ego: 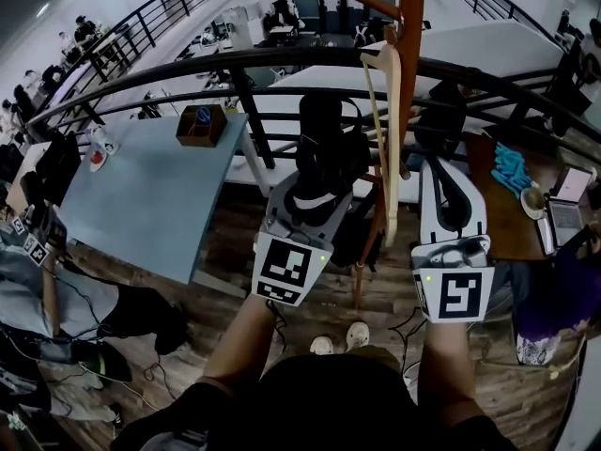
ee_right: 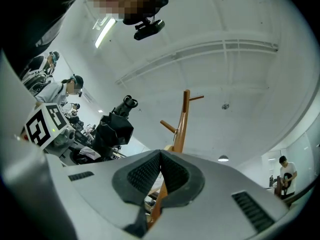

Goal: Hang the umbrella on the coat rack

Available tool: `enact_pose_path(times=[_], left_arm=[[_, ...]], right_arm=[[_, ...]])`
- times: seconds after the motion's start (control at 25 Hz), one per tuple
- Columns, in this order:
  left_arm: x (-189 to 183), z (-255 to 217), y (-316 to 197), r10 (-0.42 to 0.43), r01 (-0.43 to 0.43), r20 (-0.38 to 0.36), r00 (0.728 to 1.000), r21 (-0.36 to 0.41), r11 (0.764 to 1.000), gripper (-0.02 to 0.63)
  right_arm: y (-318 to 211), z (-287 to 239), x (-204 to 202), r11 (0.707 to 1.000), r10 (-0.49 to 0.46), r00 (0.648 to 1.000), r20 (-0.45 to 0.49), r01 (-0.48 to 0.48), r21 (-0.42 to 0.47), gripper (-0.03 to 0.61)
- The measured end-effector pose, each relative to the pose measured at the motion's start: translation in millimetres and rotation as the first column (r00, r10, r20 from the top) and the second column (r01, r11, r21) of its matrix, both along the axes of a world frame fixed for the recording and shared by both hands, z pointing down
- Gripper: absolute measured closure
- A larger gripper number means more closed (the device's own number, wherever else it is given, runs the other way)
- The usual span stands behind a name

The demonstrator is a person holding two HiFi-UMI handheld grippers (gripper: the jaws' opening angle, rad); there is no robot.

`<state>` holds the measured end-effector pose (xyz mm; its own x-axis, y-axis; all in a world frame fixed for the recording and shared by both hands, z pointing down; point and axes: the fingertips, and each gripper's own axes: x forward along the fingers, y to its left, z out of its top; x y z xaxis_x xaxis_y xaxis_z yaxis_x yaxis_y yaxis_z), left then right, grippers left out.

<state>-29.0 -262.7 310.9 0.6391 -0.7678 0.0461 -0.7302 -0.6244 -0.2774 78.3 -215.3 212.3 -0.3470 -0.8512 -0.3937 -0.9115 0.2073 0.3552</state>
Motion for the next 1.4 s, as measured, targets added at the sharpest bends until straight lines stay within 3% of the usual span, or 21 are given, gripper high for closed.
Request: enact_pose_path(times=[0.48, 1.4], left_arm=[[-0.8, -17.5, -48.2, -0.072, 0.071, 0.028, 0.997, 0.024, 0.997, 0.377], [-2.5, -61.4, -112.5, -0.145, 0.143, 0.025, 0.989, 0.073, 0.987, 0.377]], right_arm=[[-45.8, -16.8, 1.5, 0.997, -0.071, 0.997, 0.004, 0.071, 0.043, 0.551], [-87.3, -37.9, 9.6, 0.992, -0.094, 0.996, -0.006, 0.094, 0.082, 0.551]])
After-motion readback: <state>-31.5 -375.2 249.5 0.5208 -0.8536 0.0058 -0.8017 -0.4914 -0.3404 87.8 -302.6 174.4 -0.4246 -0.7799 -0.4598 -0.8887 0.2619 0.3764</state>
